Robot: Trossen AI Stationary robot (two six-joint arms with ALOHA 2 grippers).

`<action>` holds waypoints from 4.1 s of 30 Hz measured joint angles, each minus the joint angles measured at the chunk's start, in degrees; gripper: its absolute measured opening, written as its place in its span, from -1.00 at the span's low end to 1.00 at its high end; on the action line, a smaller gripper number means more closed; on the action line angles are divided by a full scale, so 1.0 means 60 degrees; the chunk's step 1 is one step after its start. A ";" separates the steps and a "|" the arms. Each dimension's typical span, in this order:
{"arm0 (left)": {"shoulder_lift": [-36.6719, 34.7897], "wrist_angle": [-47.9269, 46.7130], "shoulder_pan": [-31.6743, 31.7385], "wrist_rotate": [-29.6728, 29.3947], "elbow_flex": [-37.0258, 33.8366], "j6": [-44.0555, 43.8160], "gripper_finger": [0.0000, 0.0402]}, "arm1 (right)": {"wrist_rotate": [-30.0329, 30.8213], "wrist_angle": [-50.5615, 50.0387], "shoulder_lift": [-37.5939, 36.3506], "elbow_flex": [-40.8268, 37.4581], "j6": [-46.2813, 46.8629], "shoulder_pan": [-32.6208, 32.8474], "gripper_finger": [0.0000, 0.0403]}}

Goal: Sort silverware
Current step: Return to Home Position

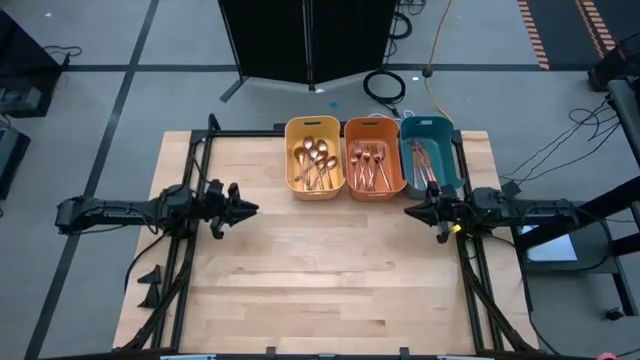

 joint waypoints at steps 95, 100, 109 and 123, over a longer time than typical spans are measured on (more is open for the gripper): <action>-0.0158 -0.2814 0.0345 -0.2447 -0.0011 0.2715 -0.58 | -0.0756 -0.0548 0.0634 -0.0167 -0.1612 0.0018 -1.00; -0.0158 -0.2811 0.0345 -0.2447 -0.0011 0.2715 -0.58 | -0.0756 -0.0548 0.0634 -0.0167 -0.1611 0.0015 -1.00; -0.0158 -0.2813 0.0345 -0.2447 -0.0011 0.2715 -0.58 | -0.0758 -0.0548 0.0634 -0.0167 -0.1611 0.0015 -1.00; -0.0158 -0.2811 0.0344 -0.2447 -0.0011 0.2715 -0.58 | -0.0758 -0.0548 0.0634 -0.0167 -0.1609 0.0015 -1.00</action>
